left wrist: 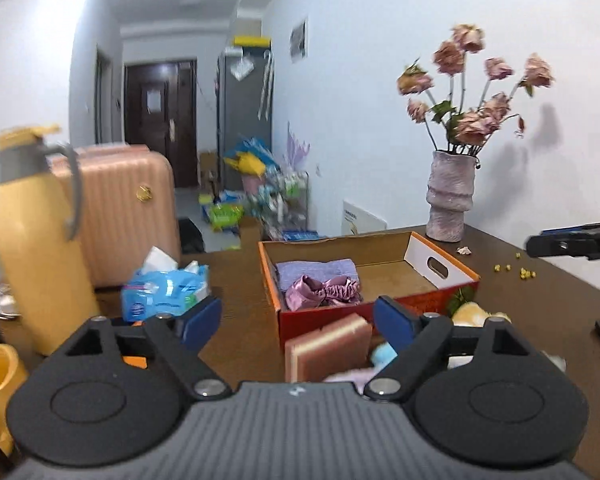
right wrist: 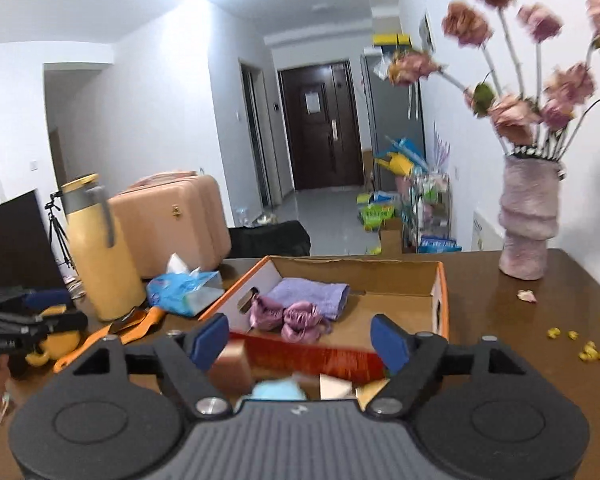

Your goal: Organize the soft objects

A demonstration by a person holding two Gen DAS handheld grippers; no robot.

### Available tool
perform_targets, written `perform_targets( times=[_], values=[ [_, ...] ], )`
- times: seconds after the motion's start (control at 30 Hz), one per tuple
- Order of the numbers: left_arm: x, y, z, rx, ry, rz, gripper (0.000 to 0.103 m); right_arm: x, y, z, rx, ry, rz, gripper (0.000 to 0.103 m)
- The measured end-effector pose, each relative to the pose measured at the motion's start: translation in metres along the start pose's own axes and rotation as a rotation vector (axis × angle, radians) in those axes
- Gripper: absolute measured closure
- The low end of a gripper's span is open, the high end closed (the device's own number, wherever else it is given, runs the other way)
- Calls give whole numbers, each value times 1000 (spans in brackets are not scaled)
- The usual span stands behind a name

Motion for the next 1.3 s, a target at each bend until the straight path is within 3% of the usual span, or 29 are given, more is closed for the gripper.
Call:
perform_targets(
  times=[0.2,0.4,0.6,1.0,1.17,1.3],
  values=[
    [62,-11,48,26,-30,12,8,64,44,55,77,-51,79,23],
    [95,-21,98,94,-27,16,6,108,81,113,8,-75,126,19],
    [104,-30,124,99,28,32,6,127,110,150,-28,-38,46,19],
    [88,-30,125,111,48,22,6,121,101,153,-78,-43,98,19],
    [46,-13,108,154,52,6,6,89,90,142,-127,-29,54,19],
    [-5,1,79,196,51,-20,6,36,78,114,-186,-38,1,19]
  ],
)
Point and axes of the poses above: each gripper's, at about its wrist camera, not at the fingertips, and x roughly against the way its jaws point, y to its left, z to its underside, the point moved 5 cm from there along -x, roughly the way its jaws point, and after that the axes turned 15 degrees about x, right-handed, at the moved point
